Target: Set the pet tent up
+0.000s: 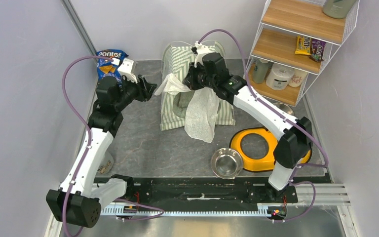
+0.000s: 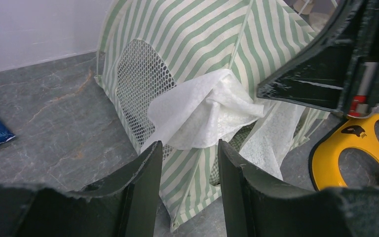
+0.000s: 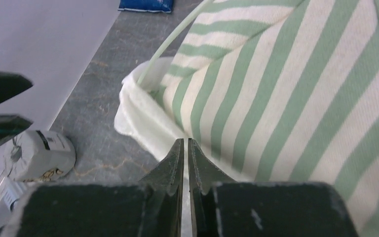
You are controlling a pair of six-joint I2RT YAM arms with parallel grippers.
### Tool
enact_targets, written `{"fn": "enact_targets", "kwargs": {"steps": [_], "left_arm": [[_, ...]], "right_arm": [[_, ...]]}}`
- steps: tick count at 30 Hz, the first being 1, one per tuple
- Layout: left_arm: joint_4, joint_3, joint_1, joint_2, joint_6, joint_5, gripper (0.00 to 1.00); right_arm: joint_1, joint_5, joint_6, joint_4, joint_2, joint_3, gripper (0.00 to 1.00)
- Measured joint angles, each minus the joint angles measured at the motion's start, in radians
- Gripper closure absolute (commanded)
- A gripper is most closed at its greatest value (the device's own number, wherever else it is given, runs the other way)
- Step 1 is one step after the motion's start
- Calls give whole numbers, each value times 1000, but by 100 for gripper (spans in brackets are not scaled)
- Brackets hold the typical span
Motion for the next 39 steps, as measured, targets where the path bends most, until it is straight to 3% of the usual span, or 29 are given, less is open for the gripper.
{"fn": "enact_targets", "kwargs": {"steps": [7, 12, 21, 26, 33, 39], "left_arm": [[-29, 0, 0, -20, 0, -18, 48], [-32, 0, 0, -22, 0, -24, 49], [-25, 0, 0, 5, -2, -21, 48], [-15, 0, 0, 45, -10, 6, 48], [89, -27, -2, 114, -46, 142, 48], [214, -85, -31, 168, -42, 196, 48]], "right_arm": [[2, 2, 10, 127, 72, -7, 89], [7, -123, -26, 151, 78, -42, 88], [12, -342, -154, -8, 47, -169, 84], [15, -266, -204, -171, -84, -219, 74], [-11, -76, -196, -266, -306, -195, 64], [-29, 13, -157, -315, -339, -179, 50]]}}
